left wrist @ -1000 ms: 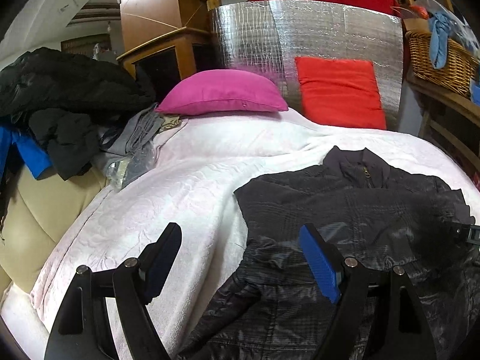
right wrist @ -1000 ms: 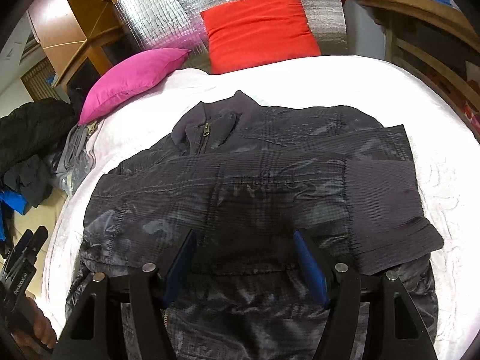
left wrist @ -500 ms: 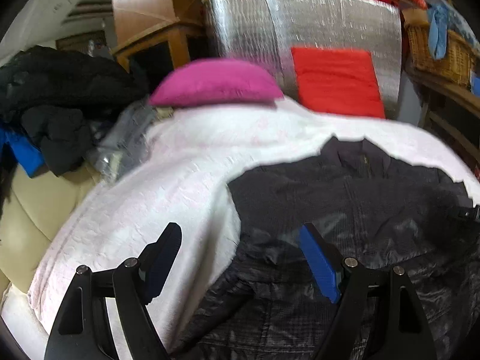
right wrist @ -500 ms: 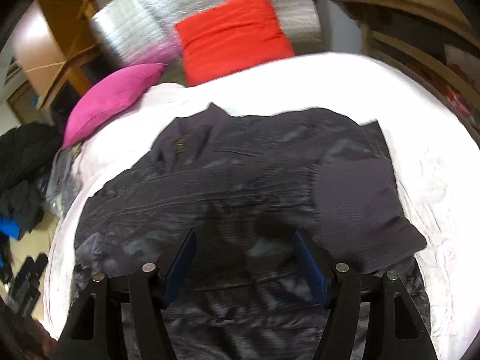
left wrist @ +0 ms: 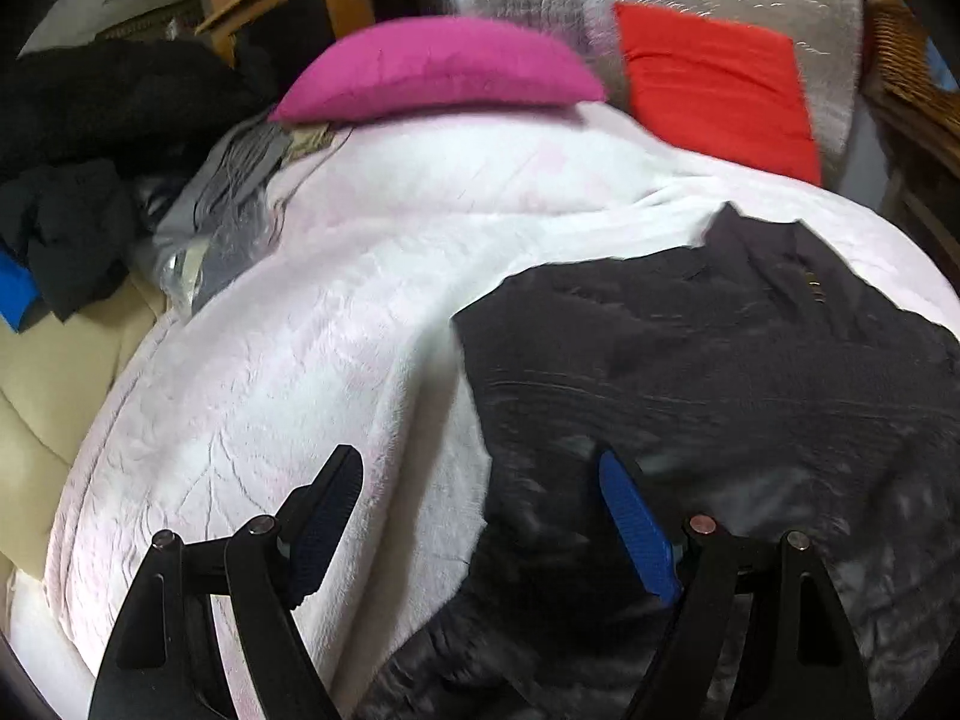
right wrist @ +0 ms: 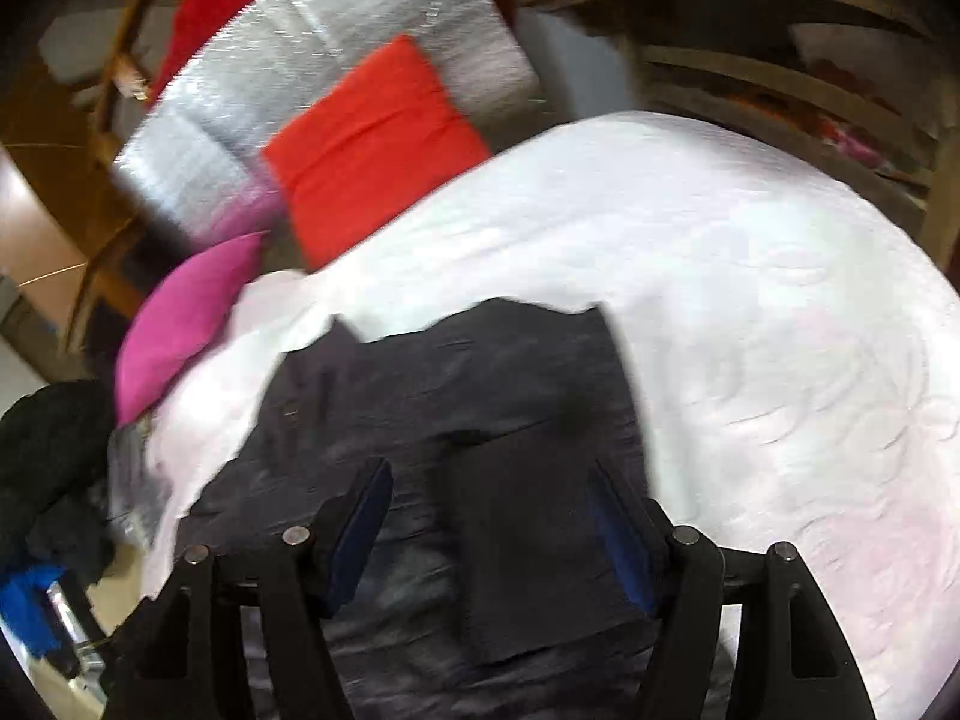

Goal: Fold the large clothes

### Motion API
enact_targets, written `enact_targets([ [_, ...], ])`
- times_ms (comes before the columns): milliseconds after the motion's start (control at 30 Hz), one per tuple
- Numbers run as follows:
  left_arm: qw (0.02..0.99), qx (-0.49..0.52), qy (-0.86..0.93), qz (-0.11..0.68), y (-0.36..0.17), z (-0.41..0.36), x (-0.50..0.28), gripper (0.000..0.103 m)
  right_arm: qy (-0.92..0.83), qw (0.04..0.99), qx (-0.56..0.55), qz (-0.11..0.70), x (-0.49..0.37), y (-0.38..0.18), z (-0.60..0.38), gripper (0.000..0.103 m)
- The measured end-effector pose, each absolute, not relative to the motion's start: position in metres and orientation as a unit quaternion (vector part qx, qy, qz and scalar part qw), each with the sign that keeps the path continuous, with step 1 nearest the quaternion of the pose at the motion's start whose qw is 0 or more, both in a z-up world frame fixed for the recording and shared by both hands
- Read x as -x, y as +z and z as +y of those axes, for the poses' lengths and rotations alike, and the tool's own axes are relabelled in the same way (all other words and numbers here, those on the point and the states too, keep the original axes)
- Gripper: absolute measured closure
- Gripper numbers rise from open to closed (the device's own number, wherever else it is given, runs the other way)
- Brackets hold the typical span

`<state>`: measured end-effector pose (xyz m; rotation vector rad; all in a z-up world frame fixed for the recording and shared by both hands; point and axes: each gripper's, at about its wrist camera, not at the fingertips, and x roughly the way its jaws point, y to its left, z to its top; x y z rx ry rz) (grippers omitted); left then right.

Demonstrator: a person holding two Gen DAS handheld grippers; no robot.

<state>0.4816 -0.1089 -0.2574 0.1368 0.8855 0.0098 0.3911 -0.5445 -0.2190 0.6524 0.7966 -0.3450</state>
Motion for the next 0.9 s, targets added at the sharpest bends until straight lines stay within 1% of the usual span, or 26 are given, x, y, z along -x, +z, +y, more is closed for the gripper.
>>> enact_targets([
  [100,0.899,-0.038,-0.002,0.437,-0.257,-0.102,-0.486,0.021,-0.186,0.843,-0.311,0.398,-0.395,-0.231,-0.557,0.029],
  [200,0.897,-0.042,-0.022,0.439,-0.261,-0.107,-0.486,0.021,-0.179,0.841,-0.293,0.419,-0.402,-0.245,-0.553,0.029],
  [233,0.896,-0.042,-0.025,0.440,-0.262,-0.107,-0.489,0.024,-0.186,0.843,-0.268,0.428,-0.406,-0.249,-0.547,0.032],
  [267,0.897,-0.039,-0.031,0.440,-0.263,-0.108,-0.489,0.029,-0.191,0.845,-0.250,0.433,-0.409,-0.251,-0.542,0.049],
  [300,0.896,-0.034,-0.045,0.440,-0.263,-0.110,-0.489,0.048,-0.198,0.847,-0.219,0.441,-0.413,-0.251,-0.534,0.056],
  [333,0.895,-0.032,-0.054,0.442,-0.262,-0.112,-0.488,0.062,-0.211,0.847,-0.190,0.449,-0.415,-0.249,-0.527,0.066],
  [367,0.895,-0.034,-0.056,0.440,-0.261,-0.114,-0.488,0.064,-0.216,0.848,-0.179,0.449,-0.414,-0.248,-0.525,0.073],
  [433,0.900,-0.041,-0.046,0.432,-0.258,-0.116,-0.485,0.065,-0.223,0.854,-0.167,0.438,-0.408,-0.239,-0.524,0.083],
  [467,0.901,-0.042,-0.044,0.429,-0.256,-0.116,-0.484,0.065,-0.226,0.857,-0.171,0.430,-0.403,-0.234,-0.525,0.087],
  [533,0.905,-0.045,-0.039,0.421,-0.250,-0.117,-0.483,0.065,-0.235,0.863,-0.172,0.413,-0.396,-0.224,-0.528,0.088],
  [567,0.906,-0.050,-0.033,0.419,-0.249,-0.118,-0.482,0.061,-0.241,0.863,-0.161,0.413,-0.395,-0.225,-0.529,0.088],
  [600,0.904,-0.055,-0.028,0.423,-0.251,-0.118,-0.483,0.044,-0.237,0.859,-0.164,0.422,-0.395,-0.230,-0.531,0.088],
  [633,0.900,-0.063,-0.023,0.431,-0.254,-0.120,-0.485,0.035,-0.224,0.853,-0.184,0.435,-0.396,-0.240,-0.536,0.088],
  [700,0.899,-0.072,-0.019,0.431,-0.257,-0.121,-0.485,0.035,-0.213,0.845,-0.208,0.445,-0.396,-0.248,-0.540,0.087],
  [800,0.904,-0.075,-0.016,0.421,-0.248,-0.120,-0.480,0.035,-0.201,0.853,-0.237,0.419,-0.388,-0.231,-0.545,0.087],
  [833,0.906,-0.073,-0.016,0.416,-0.245,-0.119,-0.477,0.035,-0.191,0.860,-0.243,0.406,-0.386,-0.224,-0.545,0.084],
  [900,0.912,-0.071,-0.024,0.403,-0.236,-0.121,-0.471,0.032,-0.177,0.878,-0.233,0.378,-0.379,-0.209,-0.537,0.065],
])
